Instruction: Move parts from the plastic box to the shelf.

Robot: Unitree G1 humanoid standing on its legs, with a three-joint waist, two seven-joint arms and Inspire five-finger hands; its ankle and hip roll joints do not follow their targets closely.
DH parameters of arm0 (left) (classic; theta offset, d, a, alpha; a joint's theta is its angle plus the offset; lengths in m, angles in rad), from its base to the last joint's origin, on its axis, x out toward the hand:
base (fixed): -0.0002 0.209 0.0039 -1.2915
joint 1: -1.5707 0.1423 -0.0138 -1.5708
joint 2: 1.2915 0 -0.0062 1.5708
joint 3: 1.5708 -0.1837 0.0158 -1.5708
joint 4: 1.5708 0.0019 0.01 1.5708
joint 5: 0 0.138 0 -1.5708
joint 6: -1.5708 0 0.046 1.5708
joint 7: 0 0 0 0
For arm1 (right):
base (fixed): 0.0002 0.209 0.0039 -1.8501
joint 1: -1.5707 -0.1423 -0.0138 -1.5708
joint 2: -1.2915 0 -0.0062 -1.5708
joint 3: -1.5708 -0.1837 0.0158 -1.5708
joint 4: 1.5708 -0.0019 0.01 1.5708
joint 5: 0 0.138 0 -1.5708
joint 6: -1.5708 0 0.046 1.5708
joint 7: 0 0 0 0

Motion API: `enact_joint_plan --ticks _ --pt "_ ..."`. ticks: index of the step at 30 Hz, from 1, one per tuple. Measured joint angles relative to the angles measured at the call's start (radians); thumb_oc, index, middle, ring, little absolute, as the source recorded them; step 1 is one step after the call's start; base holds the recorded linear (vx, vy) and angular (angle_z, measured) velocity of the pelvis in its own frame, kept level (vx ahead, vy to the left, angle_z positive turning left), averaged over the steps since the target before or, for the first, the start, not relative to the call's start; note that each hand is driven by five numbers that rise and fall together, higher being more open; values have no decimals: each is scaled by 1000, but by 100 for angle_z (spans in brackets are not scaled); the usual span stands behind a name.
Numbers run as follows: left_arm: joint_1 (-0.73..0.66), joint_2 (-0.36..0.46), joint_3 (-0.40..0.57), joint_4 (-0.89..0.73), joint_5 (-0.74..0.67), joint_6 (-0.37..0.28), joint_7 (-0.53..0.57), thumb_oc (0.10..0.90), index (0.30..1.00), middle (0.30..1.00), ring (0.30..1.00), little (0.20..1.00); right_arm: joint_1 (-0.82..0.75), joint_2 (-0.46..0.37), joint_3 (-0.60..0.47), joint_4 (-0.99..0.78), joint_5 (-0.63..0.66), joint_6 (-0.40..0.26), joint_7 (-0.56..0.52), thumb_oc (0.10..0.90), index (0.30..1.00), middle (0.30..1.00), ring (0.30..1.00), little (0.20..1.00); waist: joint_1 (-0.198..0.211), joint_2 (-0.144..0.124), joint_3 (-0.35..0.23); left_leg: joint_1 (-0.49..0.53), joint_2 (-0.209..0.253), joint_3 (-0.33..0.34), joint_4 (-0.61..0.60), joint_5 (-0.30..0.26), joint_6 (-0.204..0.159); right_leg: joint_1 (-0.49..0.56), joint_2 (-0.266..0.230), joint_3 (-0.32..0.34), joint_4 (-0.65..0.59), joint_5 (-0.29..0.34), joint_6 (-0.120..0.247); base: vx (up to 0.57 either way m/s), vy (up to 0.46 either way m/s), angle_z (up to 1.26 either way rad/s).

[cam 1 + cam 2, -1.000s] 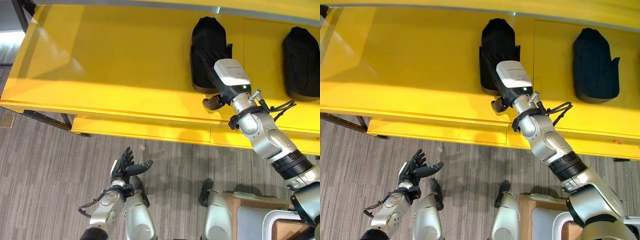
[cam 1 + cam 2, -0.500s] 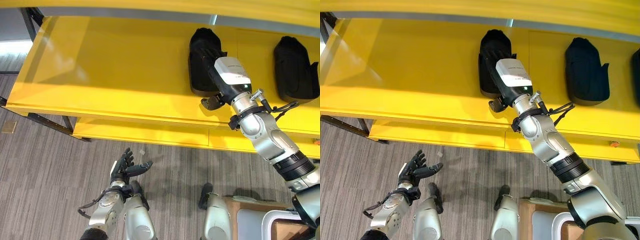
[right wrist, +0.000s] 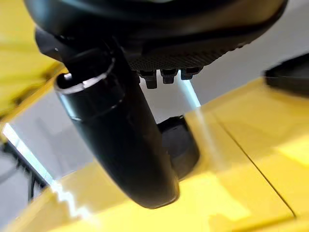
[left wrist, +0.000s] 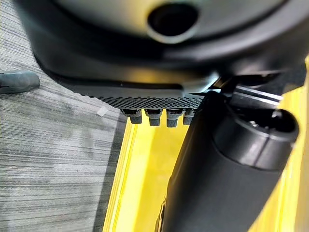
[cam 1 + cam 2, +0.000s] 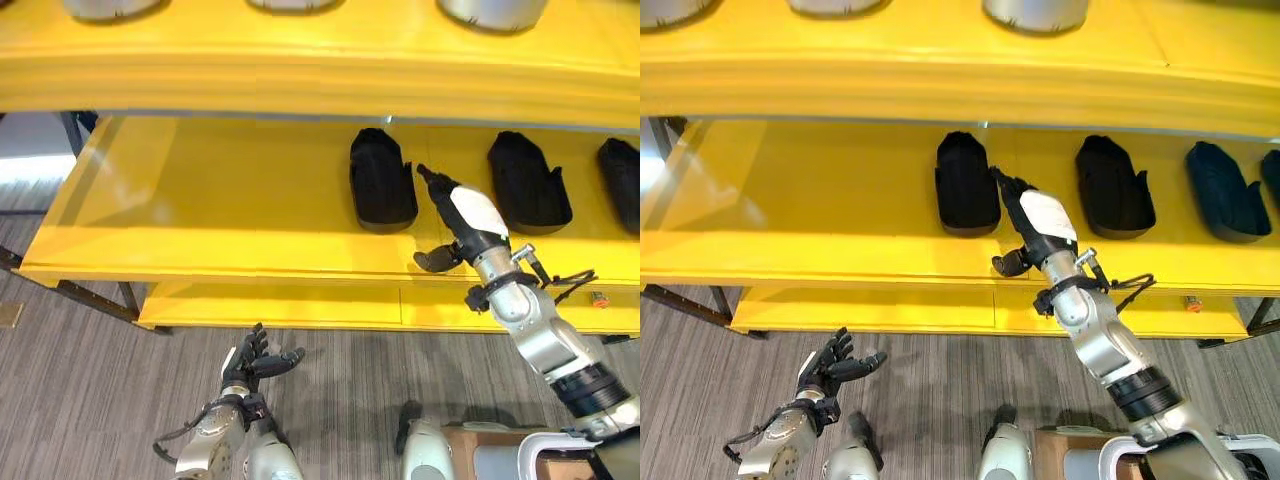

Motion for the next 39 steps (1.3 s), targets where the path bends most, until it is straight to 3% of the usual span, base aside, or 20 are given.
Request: enact_joint_plan --ticks 2,4,5,17,19,25,29,31,32,35,36,37,39 --pt "-10 -3 -5 -1 2 2 -3 900 1000 1000 1000 1000 37 7 -19 -5 9 -7 4 900 1000 1000 1000 1000 -14 2 -9 5 -3 10 -5 5 1 5 1 2 -18 13 3 39 10 -4" --pt "27 -9 -1 -2 31 6 -6 900 1000 1000 1000 1000 200 63 -120 -54 74 -37 15 900 1000 1000 1000 1000 -28 1 -42 42 -8 25 -31 5 0 37 5 5 -46 18 9 24 12 -10" --pt "29 -7 -2 -1 31 7 -6 900 1000 1000 1000 1000 222 57 -132 -53 81 -35 16 900 1000 1000 1000 1000 -47 1 -50 44 -9 29 -35 6 -2 38 6 5 -56 23 8 24 13 -16" --pt "74 -46 0 -1 47 23 -30 900 1000 1000 1000 1000 503 60 -331 -65 126 -44 18 900 1000 1000 1000 1000 -102 15 -112 110 -15 68 -97 23 -12 70 23 29 -109 38 8 9 16 -7" --pt "83 -46 5 -1 47 23 -31 900 1000 1000 1000 1000 573 107 -397 -76 143 -48 18 900 1000 1000 1000 1000 -122 14 -127 119 -22 77 -118 33 -13 73 24 34 -127 45 16 3 39 -7" --pt "107 -49 14 1 46 23 -30 900 1000 1000 1000 1000 665 145 -440 -77 173 -71 17 900 1000 1000 1000 1000 -163 9 -146 161 -23 115 -149 32 -26 88 38 62 -165 62 21 30 41 -17" --pt "110 -56 16 0 46 22 -31 900 1000 1000 1000 1000 742 219 -506 -77 205 -86 17 900 1000 1000 1000 1000 -186 -4 -169 158 -26 141 -147 32 -27 63 42 90 -173 70 22 -82 86 -20" --pt "85 -53 3 -4 46 20 -30 900 1000 1000 1000 1000 753 229 -540 -76 236 -91 -2 900 1000 1000 1000 1000 -206 -20 -158 75 -18 143 -44 -8 -17 8 27 111 -169 90 29 -158 99 -17" --pt "73 -50 1 -8 46 20 -29 900 1000 1000 1000 1000 743 229 -547 -76 241 -92 -9 900 1000 1000 1000 1000 -213 -14 -153 46 -17 139 -8 -21 -10 -5 20 114 -166 111 26 -100 144 -2" --pt "22 -30 -24 -16 46 18 -14 900 1000 1000 1000 1000 719 233 -552 -73 241 -97 -23 900 1000 1000 1000 1000 -236 -47 -93 -6 -8 139 111 -85 -7 -25 12 142 -185 135 36 -76 142 -13" --pt "-8 -5 -45 -32 46 18 -6 900 1000 1000 1000 1000 678 238 -550 -73 241 -103 -31 900 1000 1000 1000 1000 -239 -38 -71 -49 12 137 189 -134 2 -39 8 151 -193 143 39 -108 89 -31" --pt "-52 12 -55 -56 47 17 -7 900 1000 1000 1000 1000 657 248 -553 -77 241 -105 -38 900 1000 1000 1000 1000 -258 -53 -24 -82 21 145 255 -174 16 -42 5 175 -218 158 47 -193 162 -24" --pt "-99 19 -57 -76 47 12 4 900 1000 1000 1000 1000 651 262 -554 -77 241 -106 -52 900 1000 1000 1000 1000 -278 -78 13 -138 24 138 339 -214 37 -65 -4 181 -231 160 47 -152 150 -11"
